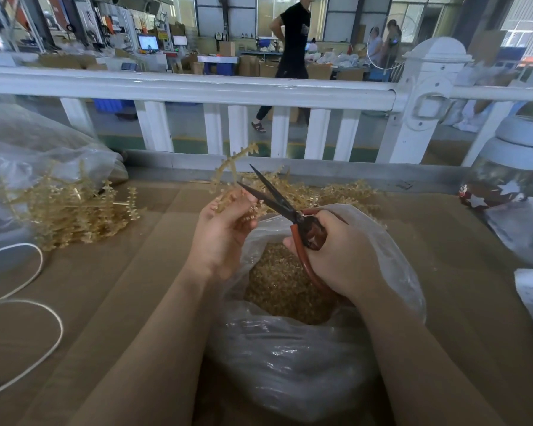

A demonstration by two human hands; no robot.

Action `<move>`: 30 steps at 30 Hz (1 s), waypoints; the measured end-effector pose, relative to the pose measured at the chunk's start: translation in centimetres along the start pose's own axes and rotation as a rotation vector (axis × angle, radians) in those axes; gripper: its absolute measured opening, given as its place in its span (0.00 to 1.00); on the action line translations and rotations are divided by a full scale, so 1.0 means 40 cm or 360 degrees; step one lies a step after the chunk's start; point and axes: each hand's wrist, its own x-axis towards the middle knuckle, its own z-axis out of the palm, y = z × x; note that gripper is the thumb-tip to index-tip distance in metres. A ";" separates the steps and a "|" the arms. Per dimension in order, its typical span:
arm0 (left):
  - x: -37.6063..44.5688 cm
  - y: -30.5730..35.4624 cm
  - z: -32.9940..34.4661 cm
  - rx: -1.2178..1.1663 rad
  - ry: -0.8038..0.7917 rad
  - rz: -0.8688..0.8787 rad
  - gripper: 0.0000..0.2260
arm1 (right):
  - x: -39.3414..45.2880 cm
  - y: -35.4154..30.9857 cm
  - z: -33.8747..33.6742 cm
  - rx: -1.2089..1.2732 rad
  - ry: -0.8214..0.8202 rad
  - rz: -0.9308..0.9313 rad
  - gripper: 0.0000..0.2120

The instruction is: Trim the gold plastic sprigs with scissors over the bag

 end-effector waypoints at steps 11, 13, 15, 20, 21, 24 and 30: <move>-0.002 0.002 -0.001 -0.0054 -0.0017 -0.0209 0.06 | -0.008 -0.008 -0.012 -0.0095 0.0002 -0.0091 0.23; -0.003 0.005 0.001 -0.0022 -0.0027 -0.0224 0.05 | -0.006 -0.008 -0.011 -0.0080 -0.0027 -0.0091 0.24; -0.003 0.005 0.002 -0.0012 -0.0020 -0.0233 0.05 | -0.004 -0.010 -0.009 -0.0050 -0.0035 -0.0080 0.25; -0.003 -0.001 0.006 0.0024 0.0020 -0.0212 0.03 | -0.003 -0.010 -0.009 0.0030 -0.0043 -0.0053 0.26; -0.003 -0.003 0.006 0.0056 0.0041 -0.0192 0.04 | -0.004 -0.009 -0.009 0.0025 -0.0043 -0.0052 0.26; -0.003 -0.008 0.002 0.0179 0.0040 -0.0127 0.10 | -0.005 -0.010 -0.009 0.0012 -0.0015 -0.0057 0.27; -0.005 -0.004 0.007 0.0339 -0.0060 -0.0061 0.11 | -0.007 -0.011 -0.007 0.0051 -0.0010 -0.0044 0.28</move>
